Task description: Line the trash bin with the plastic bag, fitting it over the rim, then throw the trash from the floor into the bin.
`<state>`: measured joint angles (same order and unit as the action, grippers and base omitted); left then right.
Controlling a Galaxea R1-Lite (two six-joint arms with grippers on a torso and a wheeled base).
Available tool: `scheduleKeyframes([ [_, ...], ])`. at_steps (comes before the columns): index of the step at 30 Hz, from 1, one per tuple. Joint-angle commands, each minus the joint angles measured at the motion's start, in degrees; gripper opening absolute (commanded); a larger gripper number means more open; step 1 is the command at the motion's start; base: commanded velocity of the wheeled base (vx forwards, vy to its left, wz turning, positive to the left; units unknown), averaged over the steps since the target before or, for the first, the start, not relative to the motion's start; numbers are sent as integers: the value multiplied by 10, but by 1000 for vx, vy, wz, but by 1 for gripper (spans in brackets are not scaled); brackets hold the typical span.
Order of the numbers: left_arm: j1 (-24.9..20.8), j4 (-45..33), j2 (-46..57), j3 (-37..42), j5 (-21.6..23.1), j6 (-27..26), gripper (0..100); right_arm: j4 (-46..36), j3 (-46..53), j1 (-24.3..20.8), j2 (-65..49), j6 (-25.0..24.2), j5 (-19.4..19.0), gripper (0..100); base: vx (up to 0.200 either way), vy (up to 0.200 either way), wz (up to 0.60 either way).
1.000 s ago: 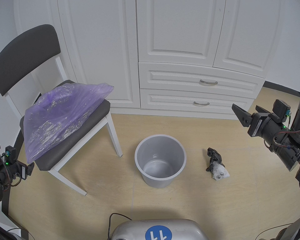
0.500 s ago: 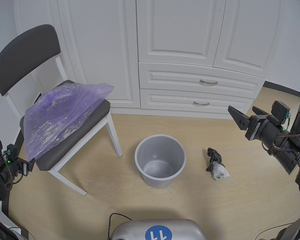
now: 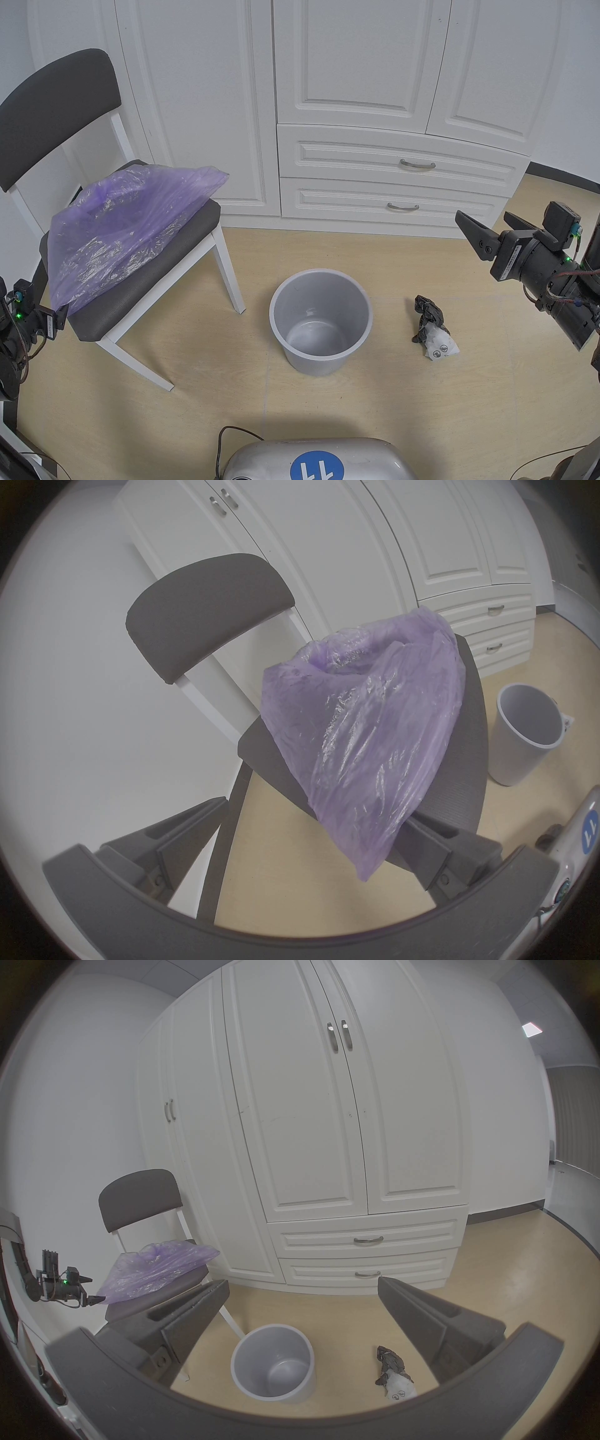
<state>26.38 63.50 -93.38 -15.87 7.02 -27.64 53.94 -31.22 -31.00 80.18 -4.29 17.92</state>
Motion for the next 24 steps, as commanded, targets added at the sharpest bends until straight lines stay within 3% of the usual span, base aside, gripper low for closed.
scheduleKeyframes([
  [1,-1,31,-37,-2,-1,5,100,2,-1,-1,-2,0,0,100,0,0,0],
  [4,-1,65,-57,-3,-1,10,100,12,-1,-1,-1,0,0,100,0,0,0],
  [10,-1,242,-139,-5,-1,31,100,58,4,-1,6,2,0,100,0,0,0],
  [14,-1,240,-145,-14,0,37,100,58,4,-2,5,2,0,100,0,0,0],
  [19,-14,240,-143,-31,1,87,100,60,3,-8,5,1,0,100,0,0,0],
  [24,-15,241,-144,-39,1,91,100,60,4,-12,6,0,0,100,0,0,0],
])
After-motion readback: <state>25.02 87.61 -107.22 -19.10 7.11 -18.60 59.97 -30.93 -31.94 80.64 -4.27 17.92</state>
